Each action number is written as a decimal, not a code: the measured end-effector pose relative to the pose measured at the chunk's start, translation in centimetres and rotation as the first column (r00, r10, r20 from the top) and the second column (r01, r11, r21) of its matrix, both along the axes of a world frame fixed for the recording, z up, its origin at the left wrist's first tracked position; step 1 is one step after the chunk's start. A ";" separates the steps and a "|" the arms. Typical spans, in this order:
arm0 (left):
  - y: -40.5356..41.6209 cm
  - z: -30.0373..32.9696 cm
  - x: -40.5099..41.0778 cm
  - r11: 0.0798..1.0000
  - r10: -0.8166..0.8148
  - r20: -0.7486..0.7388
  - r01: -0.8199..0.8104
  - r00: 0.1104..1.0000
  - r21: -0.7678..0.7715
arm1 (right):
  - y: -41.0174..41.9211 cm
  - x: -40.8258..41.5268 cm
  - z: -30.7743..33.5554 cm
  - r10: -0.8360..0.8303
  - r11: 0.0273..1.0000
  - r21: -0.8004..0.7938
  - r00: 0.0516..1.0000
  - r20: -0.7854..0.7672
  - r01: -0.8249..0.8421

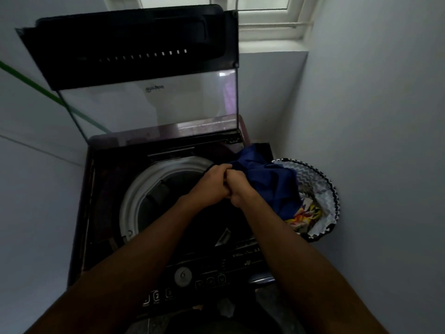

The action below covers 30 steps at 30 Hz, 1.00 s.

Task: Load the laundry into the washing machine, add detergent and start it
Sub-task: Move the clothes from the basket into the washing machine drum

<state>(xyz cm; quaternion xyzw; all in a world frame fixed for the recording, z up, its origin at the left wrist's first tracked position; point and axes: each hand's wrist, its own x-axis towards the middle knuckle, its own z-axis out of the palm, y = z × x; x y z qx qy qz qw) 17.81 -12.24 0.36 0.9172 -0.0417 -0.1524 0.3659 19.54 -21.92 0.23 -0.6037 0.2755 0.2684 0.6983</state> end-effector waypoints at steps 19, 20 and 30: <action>-9.0 -1.8 5.4 0.877 -0.270 -0.006 0.249 0.963 0.411 | -11.6 4.1 -5.1 0.396 0.627 -0.756 0.912 0.103 -0.188; -9.2 -2.0 5.3 0.873 -0.267 -0.039 0.259 0.963 0.414 | -11.8 4.1 -5.4 0.349 0.688 -0.698 0.933 0.081 -0.197; -10.5 -2.5 5.3 0.896 -0.232 -0.101 0.253 0.967 0.365 | -12.6 3.9 -5.2 0.206 0.945 -0.282 0.971 0.123 -0.164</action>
